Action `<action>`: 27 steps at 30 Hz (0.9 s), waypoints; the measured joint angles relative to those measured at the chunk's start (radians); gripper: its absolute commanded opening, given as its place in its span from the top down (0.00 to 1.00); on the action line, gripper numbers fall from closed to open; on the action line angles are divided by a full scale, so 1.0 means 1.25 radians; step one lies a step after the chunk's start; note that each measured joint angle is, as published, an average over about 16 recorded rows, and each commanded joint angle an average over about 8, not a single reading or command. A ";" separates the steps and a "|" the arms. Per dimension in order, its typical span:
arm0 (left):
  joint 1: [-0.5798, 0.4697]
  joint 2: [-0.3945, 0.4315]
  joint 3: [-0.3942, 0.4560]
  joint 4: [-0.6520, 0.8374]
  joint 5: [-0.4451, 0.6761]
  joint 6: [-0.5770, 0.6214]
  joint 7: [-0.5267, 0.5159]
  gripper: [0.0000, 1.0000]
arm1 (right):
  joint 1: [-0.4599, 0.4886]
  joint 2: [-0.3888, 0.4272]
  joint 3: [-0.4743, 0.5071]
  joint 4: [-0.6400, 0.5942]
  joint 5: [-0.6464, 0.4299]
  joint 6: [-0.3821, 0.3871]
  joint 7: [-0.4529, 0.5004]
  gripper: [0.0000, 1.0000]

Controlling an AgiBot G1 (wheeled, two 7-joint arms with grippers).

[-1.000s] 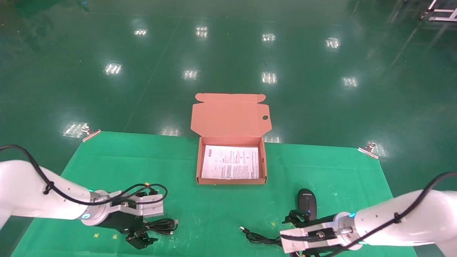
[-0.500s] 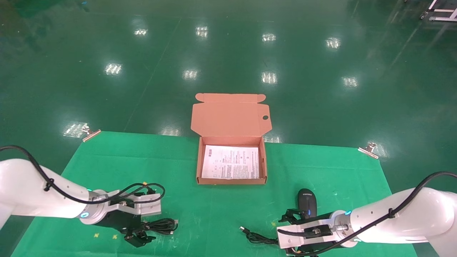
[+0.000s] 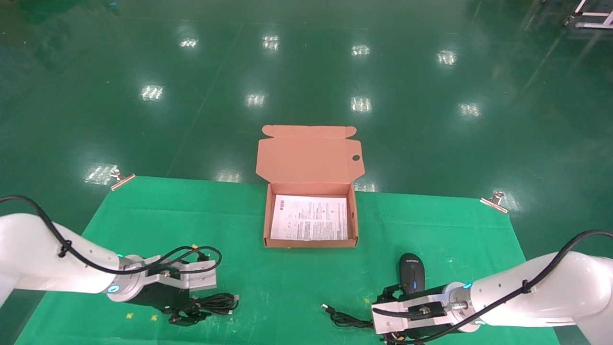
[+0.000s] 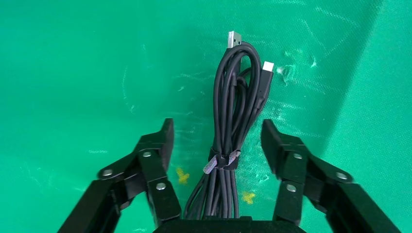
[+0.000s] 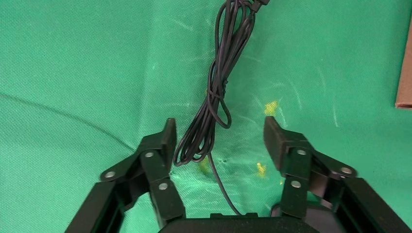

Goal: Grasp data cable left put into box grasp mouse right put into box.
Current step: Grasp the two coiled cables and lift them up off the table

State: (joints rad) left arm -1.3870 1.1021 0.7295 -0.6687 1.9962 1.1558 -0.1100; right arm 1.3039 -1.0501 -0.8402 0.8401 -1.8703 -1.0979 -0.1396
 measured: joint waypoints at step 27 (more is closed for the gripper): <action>-0.004 -0.013 -0.007 -0.022 -0.011 0.010 0.005 1.00 | 0.002 0.020 0.013 0.026 0.013 0.003 0.010 1.00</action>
State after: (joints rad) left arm -1.3924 1.0861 0.7212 -0.6957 1.9822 1.1684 -0.1035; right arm 1.3067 -1.0250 -0.8241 0.8724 -1.8539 -1.0939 -0.1276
